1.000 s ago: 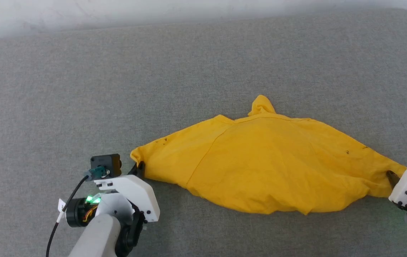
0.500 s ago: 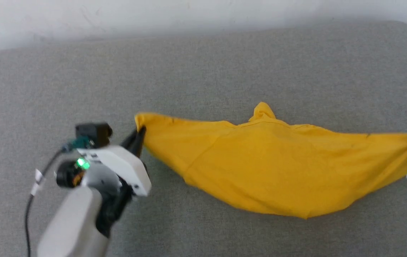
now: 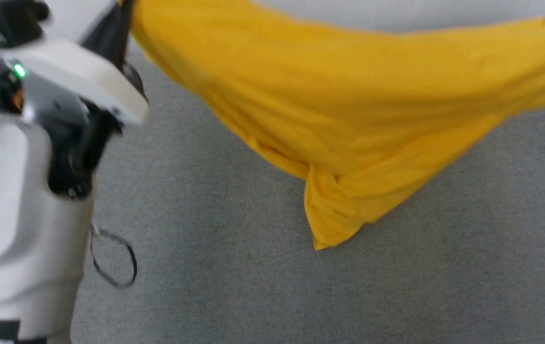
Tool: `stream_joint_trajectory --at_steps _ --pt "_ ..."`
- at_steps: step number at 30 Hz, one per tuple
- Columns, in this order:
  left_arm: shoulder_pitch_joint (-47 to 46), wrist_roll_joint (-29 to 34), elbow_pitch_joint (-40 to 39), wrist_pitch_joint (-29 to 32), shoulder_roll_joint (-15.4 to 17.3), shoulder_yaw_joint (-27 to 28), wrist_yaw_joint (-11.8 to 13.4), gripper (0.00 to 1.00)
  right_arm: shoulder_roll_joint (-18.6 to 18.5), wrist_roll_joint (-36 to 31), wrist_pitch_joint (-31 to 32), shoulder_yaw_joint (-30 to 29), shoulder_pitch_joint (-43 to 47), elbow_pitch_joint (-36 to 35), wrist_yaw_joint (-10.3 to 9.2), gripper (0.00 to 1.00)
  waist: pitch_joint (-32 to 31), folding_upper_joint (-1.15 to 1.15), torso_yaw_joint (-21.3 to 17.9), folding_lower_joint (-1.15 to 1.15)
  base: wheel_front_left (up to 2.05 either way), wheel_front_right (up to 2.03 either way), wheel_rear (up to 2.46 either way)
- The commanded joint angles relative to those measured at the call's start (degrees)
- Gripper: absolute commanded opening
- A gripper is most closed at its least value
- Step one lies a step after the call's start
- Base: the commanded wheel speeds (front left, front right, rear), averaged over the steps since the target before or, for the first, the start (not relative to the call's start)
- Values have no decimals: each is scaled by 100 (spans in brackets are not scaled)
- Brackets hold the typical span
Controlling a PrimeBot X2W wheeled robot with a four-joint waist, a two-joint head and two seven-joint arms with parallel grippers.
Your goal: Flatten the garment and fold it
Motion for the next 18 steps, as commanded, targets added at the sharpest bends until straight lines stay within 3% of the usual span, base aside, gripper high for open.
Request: stream_joint_trajectory --at_steps 1,9,14,18 --pt "-184 -37 35 -5 -9 71 42 0 -46 -15 3 79 -172 -4 -6 0 212 0 9 0 0 0 0" --pt "-2086 224 661 -301 -81 431 573 0 -506 -43 -361 1033 -2163 567 -6 0 1183 0 -23 0 0 0 0" --pt "-3235 430 1091 -734 -72 629 819 0 -361 -275 -894 1159 -3482 1065 -6 0 1792 0 -89 0 0 0 0" --pt "-4039 463 1360 -1346 -104 855 868 0 -169 -592 -1490 1074 -4423 1436 -6 0 2139 0 -120 0 0 0 0"
